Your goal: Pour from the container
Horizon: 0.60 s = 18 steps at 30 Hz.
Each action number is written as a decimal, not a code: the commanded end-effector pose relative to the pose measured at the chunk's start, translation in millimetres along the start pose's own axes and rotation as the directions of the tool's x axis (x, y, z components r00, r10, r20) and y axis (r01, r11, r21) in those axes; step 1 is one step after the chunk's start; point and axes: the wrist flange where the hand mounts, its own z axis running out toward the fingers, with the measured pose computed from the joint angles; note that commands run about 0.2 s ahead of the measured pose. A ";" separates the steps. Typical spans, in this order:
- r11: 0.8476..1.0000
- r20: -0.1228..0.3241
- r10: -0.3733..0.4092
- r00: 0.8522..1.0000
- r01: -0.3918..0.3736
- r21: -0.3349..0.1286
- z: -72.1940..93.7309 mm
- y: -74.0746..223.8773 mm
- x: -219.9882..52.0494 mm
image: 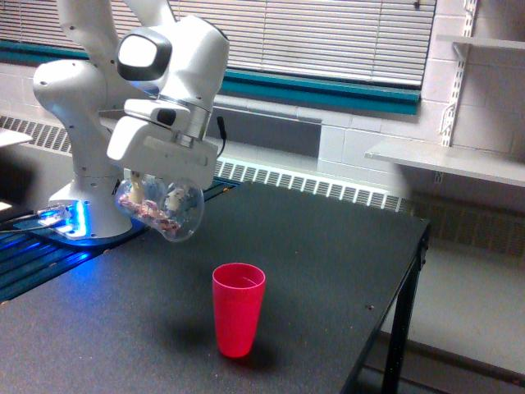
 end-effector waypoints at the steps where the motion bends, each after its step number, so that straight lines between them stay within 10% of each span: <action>1: 0.999 -0.024 -0.008 1.000 0.009 0.054 -7.3 -30.3 7.2; 18: 0.996 -0.040 -0.031 0.999 0.034 0.086 -7.9 -68.8 17.3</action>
